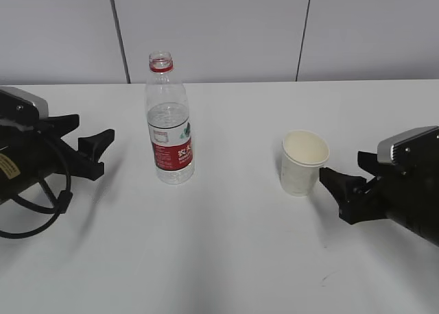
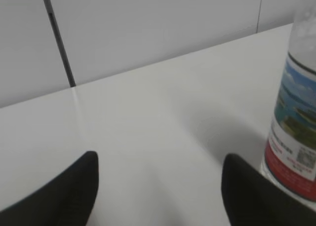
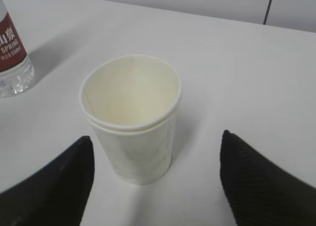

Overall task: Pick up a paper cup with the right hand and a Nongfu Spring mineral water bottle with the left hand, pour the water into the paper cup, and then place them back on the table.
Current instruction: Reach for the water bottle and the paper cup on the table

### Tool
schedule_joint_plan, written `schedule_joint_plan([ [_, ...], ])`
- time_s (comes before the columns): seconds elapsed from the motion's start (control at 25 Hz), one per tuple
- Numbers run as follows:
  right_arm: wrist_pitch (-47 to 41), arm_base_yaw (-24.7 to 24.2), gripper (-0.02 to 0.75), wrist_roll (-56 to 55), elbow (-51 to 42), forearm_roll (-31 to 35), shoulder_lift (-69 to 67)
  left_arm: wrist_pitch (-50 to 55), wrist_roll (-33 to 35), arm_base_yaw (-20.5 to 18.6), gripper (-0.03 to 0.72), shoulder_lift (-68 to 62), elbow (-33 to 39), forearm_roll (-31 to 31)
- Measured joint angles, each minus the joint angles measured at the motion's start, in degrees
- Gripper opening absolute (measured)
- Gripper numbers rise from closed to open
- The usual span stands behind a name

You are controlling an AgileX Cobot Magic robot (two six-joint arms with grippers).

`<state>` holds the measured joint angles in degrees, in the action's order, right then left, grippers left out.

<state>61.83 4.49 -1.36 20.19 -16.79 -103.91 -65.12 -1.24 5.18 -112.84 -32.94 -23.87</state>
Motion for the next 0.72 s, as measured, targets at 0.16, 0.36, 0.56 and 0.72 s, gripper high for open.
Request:
schedule_joint_plan([
  [0.16,0.69,-0.1,0.62,3.57,0.0,-1.26,-2.98,-0.24,-0.16,0.0,0.482,-1.17,-1.46,-0.05],
  [0.36,3.3,-0.1,0.66,5.14,1.12,-1.49,-9.27,-0.05,-0.26,0.0,0.482,-2.92,-1.45,-0.1],
  [0.56,3.49,-0.1,0.663,5.43,5.69,-1.49,-13.71,0.0,-0.28,0.0,0.482,-3.15,-1.45,-0.11],
  [0.72,3.62,-0.1,0.664,5.43,8.74,-3.05,-15.88,0.0,-0.28,0.0,0.482,-3.15,-1.49,-0.11],
])
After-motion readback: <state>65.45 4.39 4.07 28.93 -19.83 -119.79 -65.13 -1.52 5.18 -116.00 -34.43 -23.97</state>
